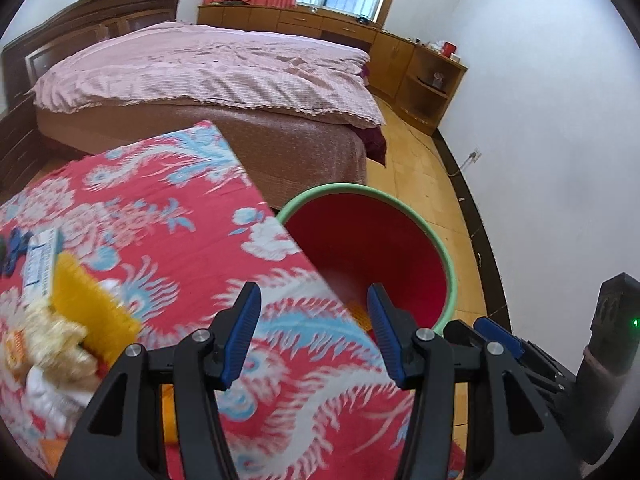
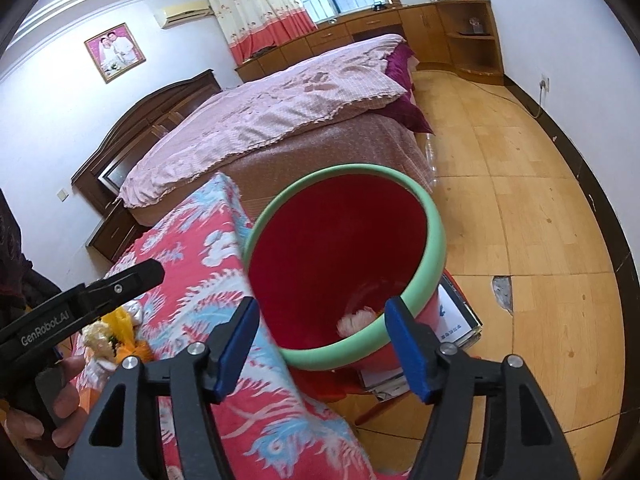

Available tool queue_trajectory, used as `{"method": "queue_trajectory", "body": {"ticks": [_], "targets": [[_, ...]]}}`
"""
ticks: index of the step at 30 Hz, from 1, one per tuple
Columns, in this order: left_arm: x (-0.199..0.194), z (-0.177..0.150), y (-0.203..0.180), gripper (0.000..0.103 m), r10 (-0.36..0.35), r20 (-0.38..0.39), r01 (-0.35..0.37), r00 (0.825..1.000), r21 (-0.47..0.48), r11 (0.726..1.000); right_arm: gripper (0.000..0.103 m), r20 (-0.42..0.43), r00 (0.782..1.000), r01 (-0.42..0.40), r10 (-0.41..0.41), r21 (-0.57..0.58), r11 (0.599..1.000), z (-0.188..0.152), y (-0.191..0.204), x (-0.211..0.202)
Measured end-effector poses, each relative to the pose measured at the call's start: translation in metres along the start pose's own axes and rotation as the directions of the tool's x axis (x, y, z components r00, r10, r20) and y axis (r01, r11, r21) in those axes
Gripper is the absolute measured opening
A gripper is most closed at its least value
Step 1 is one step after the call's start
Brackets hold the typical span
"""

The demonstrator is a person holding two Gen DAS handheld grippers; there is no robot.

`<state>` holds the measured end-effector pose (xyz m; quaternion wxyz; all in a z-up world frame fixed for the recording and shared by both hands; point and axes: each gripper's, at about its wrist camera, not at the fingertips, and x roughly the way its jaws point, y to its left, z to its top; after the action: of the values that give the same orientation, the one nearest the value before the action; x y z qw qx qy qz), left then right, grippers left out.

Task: Collect trash
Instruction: 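Move the left tool to the orange box while the right tool approaches the orange cloth bundle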

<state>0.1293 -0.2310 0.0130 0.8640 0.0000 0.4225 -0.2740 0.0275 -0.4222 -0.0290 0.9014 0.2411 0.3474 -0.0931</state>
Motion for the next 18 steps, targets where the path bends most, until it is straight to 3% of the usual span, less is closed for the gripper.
{"method": "queue_trajectory", "body": {"ticks": [18], "targets": [[-0.077,-0.046,0.07,0.055,0.174,0.039,-0.168,0.984,-0.13,0.977,0.073,-0.037,0.996,-0.085,0.081,-0.104,0.991,-0.029,0.064,-0.018]]}}
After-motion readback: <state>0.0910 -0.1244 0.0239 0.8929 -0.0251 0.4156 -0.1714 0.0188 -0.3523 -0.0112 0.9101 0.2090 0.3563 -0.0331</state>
